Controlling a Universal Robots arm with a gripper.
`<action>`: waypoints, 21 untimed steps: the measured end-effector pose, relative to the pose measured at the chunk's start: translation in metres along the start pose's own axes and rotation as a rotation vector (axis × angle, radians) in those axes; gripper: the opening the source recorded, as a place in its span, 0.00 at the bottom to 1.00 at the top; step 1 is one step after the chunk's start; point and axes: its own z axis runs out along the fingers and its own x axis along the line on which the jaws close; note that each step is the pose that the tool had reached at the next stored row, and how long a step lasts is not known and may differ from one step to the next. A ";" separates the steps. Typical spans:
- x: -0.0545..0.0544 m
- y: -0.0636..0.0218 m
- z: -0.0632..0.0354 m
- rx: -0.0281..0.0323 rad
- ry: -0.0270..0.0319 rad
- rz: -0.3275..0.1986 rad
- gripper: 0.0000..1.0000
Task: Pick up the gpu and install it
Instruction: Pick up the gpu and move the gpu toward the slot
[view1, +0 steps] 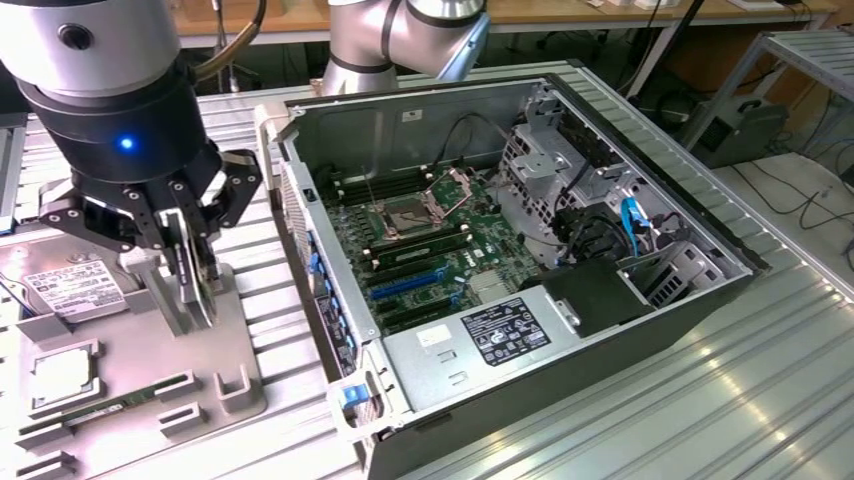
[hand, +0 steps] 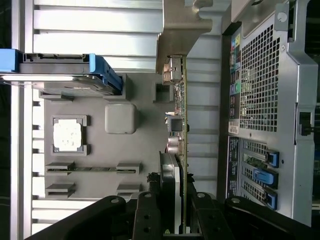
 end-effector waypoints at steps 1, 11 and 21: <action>0.000 0.0001 -0.0026 0.0000 -0.0001 0.000 0.28; 0.000 0.0009 -0.0217 0.0000 -0.0001 0.000 0.28; -0.001 0.0015 -0.0348 -0.0001 -0.0001 0.000 0.28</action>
